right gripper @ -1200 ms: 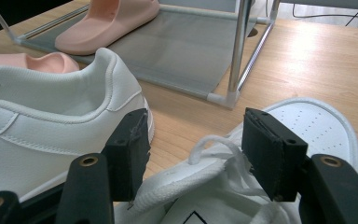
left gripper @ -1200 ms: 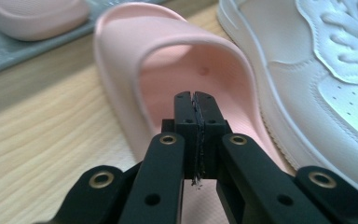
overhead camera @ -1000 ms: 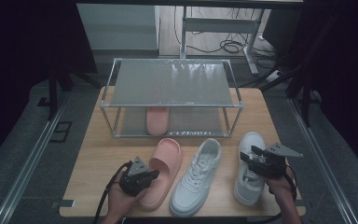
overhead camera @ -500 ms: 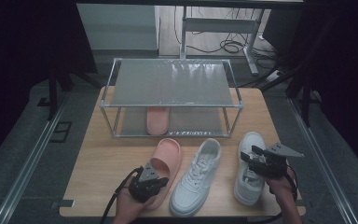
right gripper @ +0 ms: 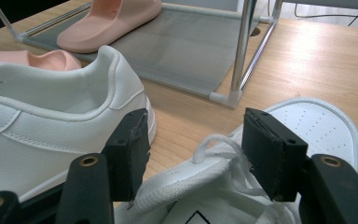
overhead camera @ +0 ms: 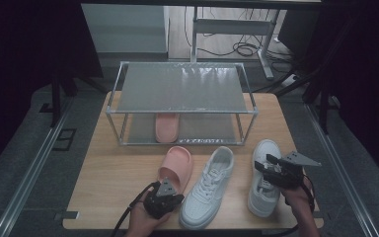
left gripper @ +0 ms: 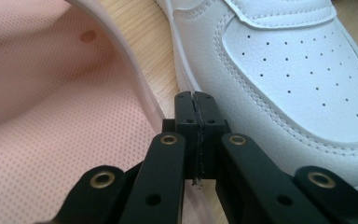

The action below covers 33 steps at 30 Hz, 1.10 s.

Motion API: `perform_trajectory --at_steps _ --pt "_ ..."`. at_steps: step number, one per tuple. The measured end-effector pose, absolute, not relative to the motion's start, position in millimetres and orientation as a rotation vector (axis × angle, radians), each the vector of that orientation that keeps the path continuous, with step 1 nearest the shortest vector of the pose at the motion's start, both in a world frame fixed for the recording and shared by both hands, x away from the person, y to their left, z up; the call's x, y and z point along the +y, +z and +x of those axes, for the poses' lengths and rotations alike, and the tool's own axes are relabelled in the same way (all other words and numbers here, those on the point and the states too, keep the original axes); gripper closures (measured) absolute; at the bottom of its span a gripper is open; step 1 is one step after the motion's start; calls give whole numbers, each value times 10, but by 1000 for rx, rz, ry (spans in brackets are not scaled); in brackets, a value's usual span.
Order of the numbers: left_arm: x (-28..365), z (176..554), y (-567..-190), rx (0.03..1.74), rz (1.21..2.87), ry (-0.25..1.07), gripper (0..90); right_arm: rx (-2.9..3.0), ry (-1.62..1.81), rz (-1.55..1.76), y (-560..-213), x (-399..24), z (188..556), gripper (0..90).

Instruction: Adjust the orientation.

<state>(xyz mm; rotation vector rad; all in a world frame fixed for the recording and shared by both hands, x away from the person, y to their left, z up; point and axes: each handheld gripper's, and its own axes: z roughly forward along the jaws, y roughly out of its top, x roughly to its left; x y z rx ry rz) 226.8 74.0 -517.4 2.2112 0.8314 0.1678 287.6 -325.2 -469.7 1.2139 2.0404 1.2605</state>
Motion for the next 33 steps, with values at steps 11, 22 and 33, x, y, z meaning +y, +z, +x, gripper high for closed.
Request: perform_trajectory --at_steps 11,22,33 --pt "818 2286 -5170 857 2211 180 900 2039 1260 1216 -4696 -3265 2875 420" --pt "1049 2316 -5215 943 2179 197 900 2039 1256 1218 -4696 -3272 2875 420" --pt "1145 2361 -5211 982 2158 213 894 2043 1251 1215 -4707 -3262 2879 421"
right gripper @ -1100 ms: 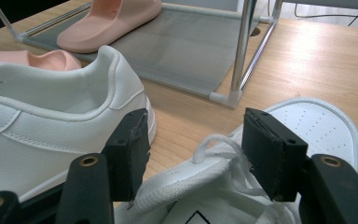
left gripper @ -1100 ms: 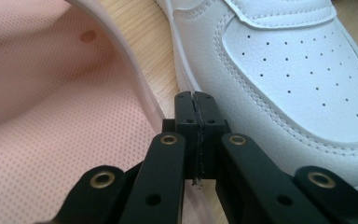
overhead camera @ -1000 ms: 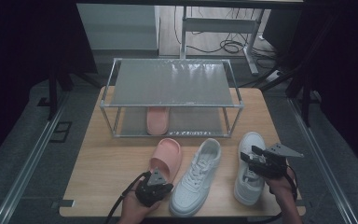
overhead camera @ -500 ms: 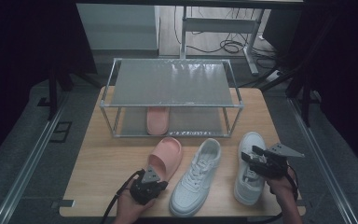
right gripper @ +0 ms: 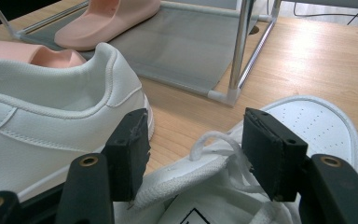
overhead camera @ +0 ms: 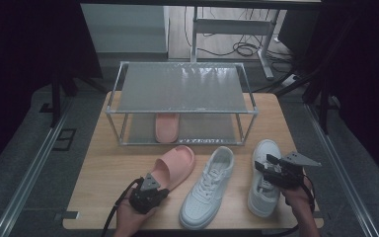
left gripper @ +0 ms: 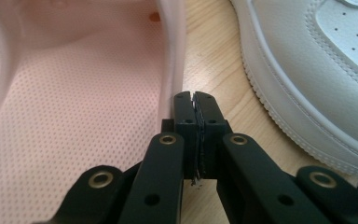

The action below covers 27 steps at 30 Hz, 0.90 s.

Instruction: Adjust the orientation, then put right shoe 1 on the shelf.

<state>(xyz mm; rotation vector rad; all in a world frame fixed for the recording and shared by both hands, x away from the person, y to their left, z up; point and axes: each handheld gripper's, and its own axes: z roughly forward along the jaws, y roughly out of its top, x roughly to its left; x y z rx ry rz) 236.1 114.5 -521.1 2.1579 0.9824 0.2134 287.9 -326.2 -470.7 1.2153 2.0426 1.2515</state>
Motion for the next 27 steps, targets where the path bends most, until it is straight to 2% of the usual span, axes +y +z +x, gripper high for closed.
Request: perform_trajectory --at_steps 9,17,27 --pt "1152 2337 -5160 968 2130 228 873 2042 1252 1215 -4707 -3261 2879 421" --pt "1154 2315 -5091 960 2075 252 682 2040 1257 1213 -4695 -3258 2874 421" --pt "1134 2378 -5044 974 2049 247 637 2033 1262 1214 -4682 -3270 2874 421"
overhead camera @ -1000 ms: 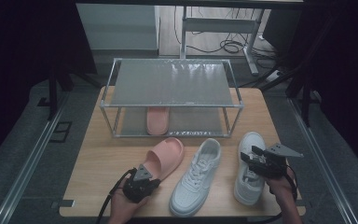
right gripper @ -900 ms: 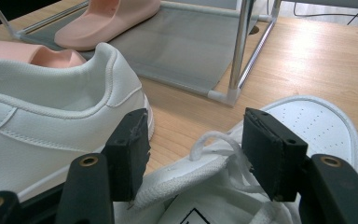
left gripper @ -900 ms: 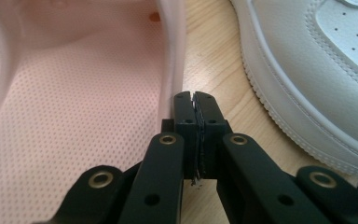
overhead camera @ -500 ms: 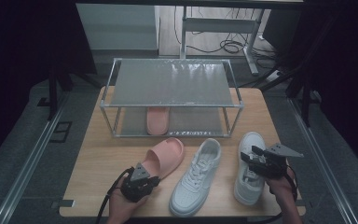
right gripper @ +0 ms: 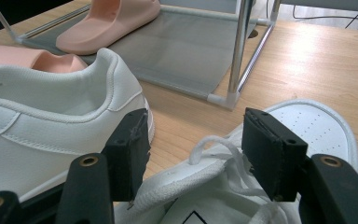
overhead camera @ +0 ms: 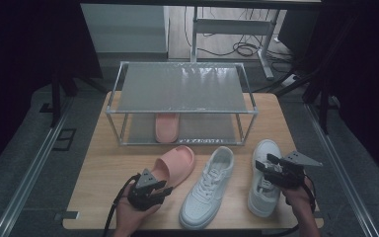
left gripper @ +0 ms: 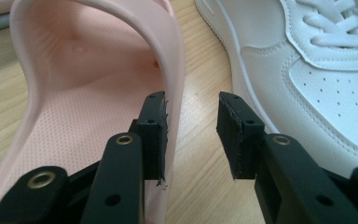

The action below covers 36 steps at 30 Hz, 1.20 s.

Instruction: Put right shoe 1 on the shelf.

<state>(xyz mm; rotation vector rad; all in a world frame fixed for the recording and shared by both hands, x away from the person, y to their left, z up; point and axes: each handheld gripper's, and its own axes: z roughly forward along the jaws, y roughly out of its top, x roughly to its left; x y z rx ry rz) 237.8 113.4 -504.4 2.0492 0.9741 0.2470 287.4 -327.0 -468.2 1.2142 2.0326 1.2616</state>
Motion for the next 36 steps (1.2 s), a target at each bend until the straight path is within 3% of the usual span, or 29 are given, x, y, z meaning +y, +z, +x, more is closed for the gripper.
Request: perform_trajectory --at_steps 24,36 --pt "997 2621 -5039 996 2058 259 611 2037 1262 1209 -4680 -3250 2873 420" --pt "890 2767 -5091 1001 2076 256 643 2041 1257 1209 -4692 -3249 2878 420"
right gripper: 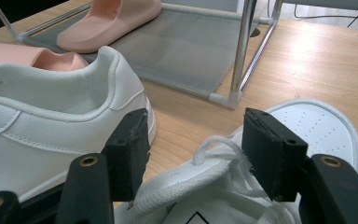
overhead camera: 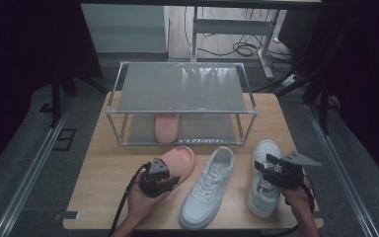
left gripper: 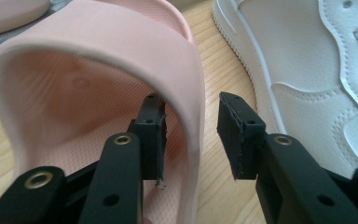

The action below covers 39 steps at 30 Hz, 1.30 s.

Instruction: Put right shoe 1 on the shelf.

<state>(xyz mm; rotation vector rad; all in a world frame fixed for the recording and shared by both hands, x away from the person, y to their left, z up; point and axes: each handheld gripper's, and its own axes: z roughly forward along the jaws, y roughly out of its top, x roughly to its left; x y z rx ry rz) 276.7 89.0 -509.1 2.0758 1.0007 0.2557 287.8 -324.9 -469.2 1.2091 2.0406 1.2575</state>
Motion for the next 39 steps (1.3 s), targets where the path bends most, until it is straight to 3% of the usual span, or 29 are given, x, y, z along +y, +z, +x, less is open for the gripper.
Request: perform_trajectory --at_steps 8,16,27,39 --pt "842 2818 -5143 1021 2082 254 751 2035 1262 1209 -4682 -3256 2874 420" --pt "822 2808 -5144 1008 2085 243 800 2041 1258 1205 -4685 -3243 2873 420" --pt "762 2830 -5027 1004 2049 277 805 2039 1262 1205 -4679 -3244 2870 420" --pt "448 3193 -4907 1025 2028 321 799 2041 1263 1204 -4680 -3243 2871 420"
